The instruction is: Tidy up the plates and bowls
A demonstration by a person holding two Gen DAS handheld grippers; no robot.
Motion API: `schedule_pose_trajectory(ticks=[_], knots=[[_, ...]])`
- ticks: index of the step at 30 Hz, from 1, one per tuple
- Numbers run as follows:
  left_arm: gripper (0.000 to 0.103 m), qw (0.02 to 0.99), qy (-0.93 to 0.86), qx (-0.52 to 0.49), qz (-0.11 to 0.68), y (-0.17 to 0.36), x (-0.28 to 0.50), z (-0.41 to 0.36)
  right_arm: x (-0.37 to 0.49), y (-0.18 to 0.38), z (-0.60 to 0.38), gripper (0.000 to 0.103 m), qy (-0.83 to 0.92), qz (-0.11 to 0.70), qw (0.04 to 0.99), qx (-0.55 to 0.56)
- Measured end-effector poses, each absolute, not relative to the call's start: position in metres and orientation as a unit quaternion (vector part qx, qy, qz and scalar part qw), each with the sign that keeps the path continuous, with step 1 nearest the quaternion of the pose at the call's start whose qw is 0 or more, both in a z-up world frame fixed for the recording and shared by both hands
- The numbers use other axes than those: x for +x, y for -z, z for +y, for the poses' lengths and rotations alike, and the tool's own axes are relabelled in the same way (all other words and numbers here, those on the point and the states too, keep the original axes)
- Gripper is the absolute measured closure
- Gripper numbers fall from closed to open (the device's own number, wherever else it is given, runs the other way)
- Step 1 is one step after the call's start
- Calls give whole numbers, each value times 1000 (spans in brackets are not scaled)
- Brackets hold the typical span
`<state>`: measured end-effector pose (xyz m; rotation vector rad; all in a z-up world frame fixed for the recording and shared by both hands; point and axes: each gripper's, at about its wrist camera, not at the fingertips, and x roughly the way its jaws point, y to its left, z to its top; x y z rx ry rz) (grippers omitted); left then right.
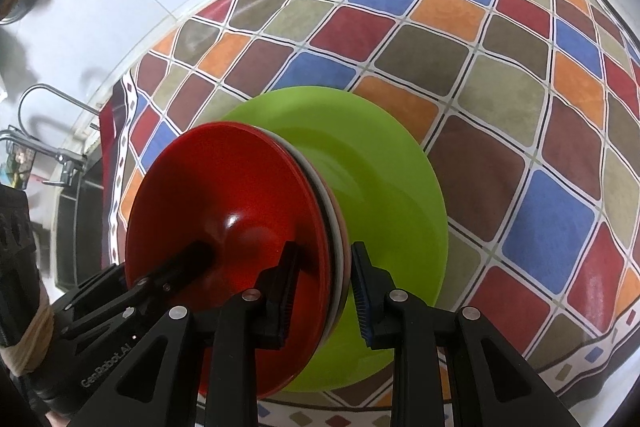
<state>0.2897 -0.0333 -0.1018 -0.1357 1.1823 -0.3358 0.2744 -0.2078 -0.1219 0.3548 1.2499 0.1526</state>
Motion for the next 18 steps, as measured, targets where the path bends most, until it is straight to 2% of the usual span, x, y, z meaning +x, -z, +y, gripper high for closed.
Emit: schedule_pose_trajectory(ticks=[2,5,7,18], knots=[[54,823,148,-54,545,98,289,-32,274,122,-208,75,-72,580,795,162],[51,835,139,-45,531,92,286,-28,273,121,-208,75,-69,574,801,158],[46,843,136,-38,519,86,281,-25,271,116,-208,60,-63,563,811,147],[20,912,99,55,394,45,226,1,221,67,-198,32,-1,433,898,85]])
